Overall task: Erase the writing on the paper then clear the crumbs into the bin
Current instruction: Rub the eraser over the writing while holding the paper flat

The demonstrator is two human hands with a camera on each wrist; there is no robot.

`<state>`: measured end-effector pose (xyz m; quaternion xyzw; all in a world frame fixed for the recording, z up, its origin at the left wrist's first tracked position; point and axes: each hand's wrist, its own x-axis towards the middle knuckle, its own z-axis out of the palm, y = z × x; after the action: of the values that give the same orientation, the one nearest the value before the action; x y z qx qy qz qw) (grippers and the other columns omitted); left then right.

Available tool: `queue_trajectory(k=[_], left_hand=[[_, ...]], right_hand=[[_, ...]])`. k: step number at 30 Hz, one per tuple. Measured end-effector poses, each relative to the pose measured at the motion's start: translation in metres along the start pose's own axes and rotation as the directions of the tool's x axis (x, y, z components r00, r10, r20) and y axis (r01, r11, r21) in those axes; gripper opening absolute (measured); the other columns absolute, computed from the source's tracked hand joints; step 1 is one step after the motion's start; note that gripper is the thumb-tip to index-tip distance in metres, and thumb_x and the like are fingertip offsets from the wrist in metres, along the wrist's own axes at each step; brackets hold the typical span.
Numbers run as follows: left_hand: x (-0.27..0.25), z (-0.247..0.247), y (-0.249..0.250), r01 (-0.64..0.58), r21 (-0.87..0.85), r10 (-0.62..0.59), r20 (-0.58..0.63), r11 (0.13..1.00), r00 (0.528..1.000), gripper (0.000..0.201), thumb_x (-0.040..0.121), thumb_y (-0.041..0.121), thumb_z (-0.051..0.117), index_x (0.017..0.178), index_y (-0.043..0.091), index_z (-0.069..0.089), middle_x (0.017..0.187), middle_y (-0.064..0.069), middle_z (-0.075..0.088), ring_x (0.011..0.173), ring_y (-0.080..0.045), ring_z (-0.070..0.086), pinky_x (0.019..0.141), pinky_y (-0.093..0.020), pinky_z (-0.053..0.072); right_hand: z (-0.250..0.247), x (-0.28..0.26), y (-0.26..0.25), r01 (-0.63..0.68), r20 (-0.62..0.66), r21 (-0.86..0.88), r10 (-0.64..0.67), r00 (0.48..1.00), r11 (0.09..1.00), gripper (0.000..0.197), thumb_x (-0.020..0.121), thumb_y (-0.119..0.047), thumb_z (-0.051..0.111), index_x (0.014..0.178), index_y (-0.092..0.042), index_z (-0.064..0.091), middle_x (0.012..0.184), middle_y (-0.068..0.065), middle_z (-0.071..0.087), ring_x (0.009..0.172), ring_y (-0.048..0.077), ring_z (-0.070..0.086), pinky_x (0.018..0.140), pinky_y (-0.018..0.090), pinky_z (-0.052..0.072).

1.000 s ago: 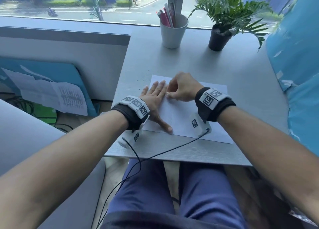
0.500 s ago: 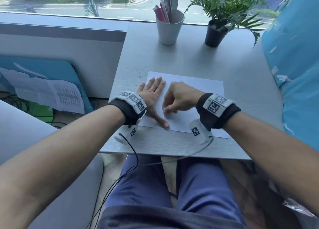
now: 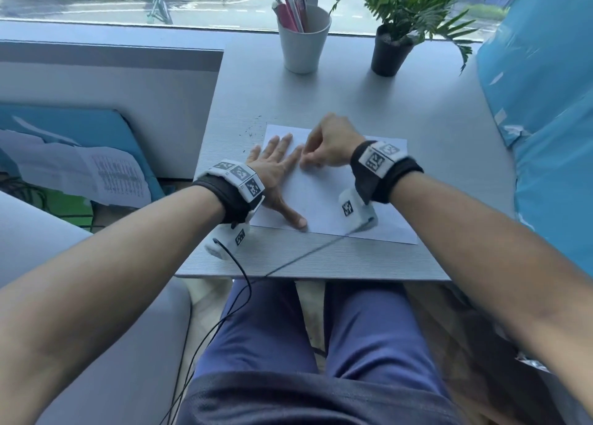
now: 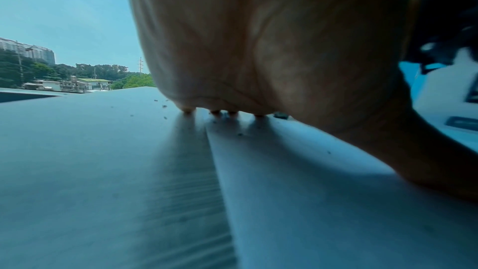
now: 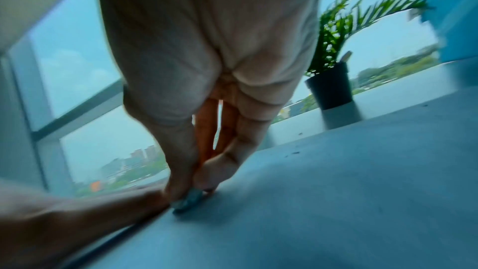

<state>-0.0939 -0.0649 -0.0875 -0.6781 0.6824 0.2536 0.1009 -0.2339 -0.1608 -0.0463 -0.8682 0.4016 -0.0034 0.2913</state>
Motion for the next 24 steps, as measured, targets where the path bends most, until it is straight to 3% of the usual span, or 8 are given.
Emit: queue_trajectory(k=[3, 8, 11, 14, 16, 20, 22, 24], left_hand=[[0.000, 0.000, 0.001, 0.008, 0.007, -0.008, 0.000, 1.000, 1.000, 0.163, 0.036, 0.089, 0.072, 0.153, 0.029, -0.025, 0.158, -0.001, -0.036, 0.145, -0.023, -0.033, 0.119, -0.048, -0.015], [0.002, 0.004, -0.003, 0.013, -0.009, -0.013, -0.008, 1.000, 1.000, 0.166, 0.031, 0.092, 0.069, 0.151, 0.032, -0.028, 0.157, 0.002, -0.038, 0.143, -0.021, -0.035, 0.119, -0.047, -0.016], [0.003, 0.002, -0.001, 0.010, 0.006, -0.010, 0.000, 1.000, 1.000, 0.164, 0.034, 0.090, 0.072, 0.152, 0.031, -0.027, 0.157, 0.000, -0.037, 0.144, -0.022, -0.034, 0.118, -0.047, -0.017], [0.002, 0.001, 0.001, 0.014, 0.009, -0.014, 0.005, 1.000, 1.000, 0.164, 0.035, 0.088, 0.072, 0.152, 0.028, -0.026, 0.157, -0.001, -0.037, 0.145, -0.023, -0.033, 0.119, -0.046, -0.017], [0.002, 0.002, 0.001, 0.018, 0.010, -0.018, 0.008, 1.000, 1.000, 0.164, 0.035, 0.089, 0.072, 0.152, 0.028, -0.027, 0.157, -0.001, -0.038, 0.144, -0.023, -0.034, 0.119, -0.048, -0.017], [0.003, 0.003, -0.001, 0.024, 0.005, -0.024, -0.001, 1.000, 1.000, 0.166, 0.033, 0.091, 0.071, 0.151, 0.030, -0.028, 0.156, 0.001, -0.039, 0.143, -0.021, -0.035, 0.120, -0.049, -0.015], [0.002, 0.002, 0.000, 0.024, 0.011, -0.024, 0.002, 1.000, 1.000, 0.165, 0.034, 0.090, 0.072, 0.151, 0.030, -0.028, 0.157, 0.000, -0.038, 0.144, -0.022, -0.035, 0.120, -0.049, -0.014], [0.003, 0.001, 0.001, 0.018, 0.017, -0.018, 0.000, 1.000, 1.000, 0.164, 0.035, 0.089, 0.073, 0.152, 0.029, -0.026, 0.157, -0.001, -0.037, 0.144, -0.023, -0.034, 0.119, -0.048, -0.015]], right_hand=[[0.002, 0.001, 0.002, -0.018, -0.066, 0.038, 0.021, 0.998, 0.999, 0.014, 0.072, -0.020, 0.083, 0.083, -0.011, 0.080, 0.065, 0.000, 0.071, 0.058, 0.007, 0.063, 0.063, 0.019, 0.052], [0.016, -0.041, -0.004, 0.064, 0.286, 0.003, -0.062, 0.956, 0.998, 0.005, 0.072, -0.016, 0.081, 0.076, -0.016, 0.079, 0.064, 0.001, 0.073, 0.053, 0.003, 0.063, 0.052, 0.013, 0.050], [0.003, -0.011, 0.001, 0.016, 0.089, 0.021, -0.018, 0.996, 1.000, 0.007, 0.071, -0.019, 0.082, 0.078, -0.016, 0.080, 0.064, -0.001, 0.072, 0.056, 0.002, 0.062, 0.056, 0.013, 0.048], [0.000, 0.010, 0.006, -0.033, -0.092, 0.039, 0.037, 0.995, 0.999, 0.013, 0.072, -0.020, 0.083, 0.081, -0.013, 0.079, 0.065, -0.002, 0.069, 0.059, 0.005, 0.061, 0.063, 0.017, 0.048], [0.005, -0.003, 0.003, -0.010, -0.049, 0.022, 0.011, 0.999, 1.000, 0.009, 0.072, -0.017, 0.081, 0.079, -0.012, 0.079, 0.060, -0.006, 0.066, 0.053, 0.003, 0.059, 0.061, 0.018, 0.048], [0.013, -0.042, -0.004, 0.057, 0.279, -0.033, -0.046, 0.959, 0.998, 0.006, 0.069, -0.018, 0.083, 0.074, -0.017, 0.079, 0.059, -0.001, 0.071, 0.051, 0.001, 0.062, 0.050, 0.011, 0.046], [0.007, -0.029, -0.001, 0.059, 0.226, -0.028, -0.051, 0.973, 0.998, 0.007, 0.069, -0.019, 0.083, 0.075, -0.018, 0.080, 0.062, -0.001, 0.072, 0.051, 0.000, 0.061, 0.052, 0.012, 0.048], [-0.001, -0.007, 0.004, 0.000, 0.059, 0.022, -0.001, 0.998, 1.000, 0.011, 0.068, -0.019, 0.084, 0.078, -0.017, 0.080, 0.062, -0.001, 0.071, 0.048, 0.000, 0.059, 0.056, 0.016, 0.048]])
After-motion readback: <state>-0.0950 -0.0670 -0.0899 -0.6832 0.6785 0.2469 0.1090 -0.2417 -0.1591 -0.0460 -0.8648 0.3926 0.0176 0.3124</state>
